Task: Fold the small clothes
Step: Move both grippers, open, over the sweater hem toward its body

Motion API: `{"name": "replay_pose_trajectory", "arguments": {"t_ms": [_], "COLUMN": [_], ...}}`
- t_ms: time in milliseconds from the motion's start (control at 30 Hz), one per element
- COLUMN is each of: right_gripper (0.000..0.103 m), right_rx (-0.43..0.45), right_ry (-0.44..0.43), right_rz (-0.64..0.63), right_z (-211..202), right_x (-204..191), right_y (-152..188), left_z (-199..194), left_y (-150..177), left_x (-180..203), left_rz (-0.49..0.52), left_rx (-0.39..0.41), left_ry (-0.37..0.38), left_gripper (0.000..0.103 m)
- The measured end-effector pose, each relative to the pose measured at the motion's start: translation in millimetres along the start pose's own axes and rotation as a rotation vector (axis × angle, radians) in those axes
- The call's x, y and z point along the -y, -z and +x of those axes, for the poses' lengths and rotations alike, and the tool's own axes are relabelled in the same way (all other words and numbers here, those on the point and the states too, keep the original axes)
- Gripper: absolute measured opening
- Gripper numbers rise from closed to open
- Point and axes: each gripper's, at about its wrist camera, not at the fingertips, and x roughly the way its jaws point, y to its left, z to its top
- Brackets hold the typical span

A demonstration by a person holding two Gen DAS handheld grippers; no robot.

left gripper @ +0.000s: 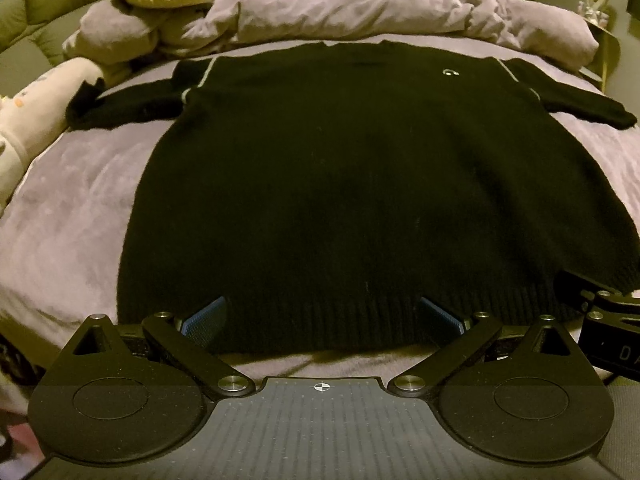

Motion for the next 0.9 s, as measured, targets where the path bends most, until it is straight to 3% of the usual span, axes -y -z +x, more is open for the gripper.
{"name": "replay_pose_trajectory", "arguments": {"t_ms": [900], "right_gripper": [0.099], "right_rx": [-0.025], "right_ry": [-0.003], "right_rz": [0.022], "right_z": [9.1], "right_x": [3.7], "right_y": [0.5], "left_z": [11.4], "left_y": [-1.7], "left_x": [-4.2], "left_rz": [-0.016], "left_rx": [-0.044], "left_ry": [0.011], "left_gripper": [0.103]}}
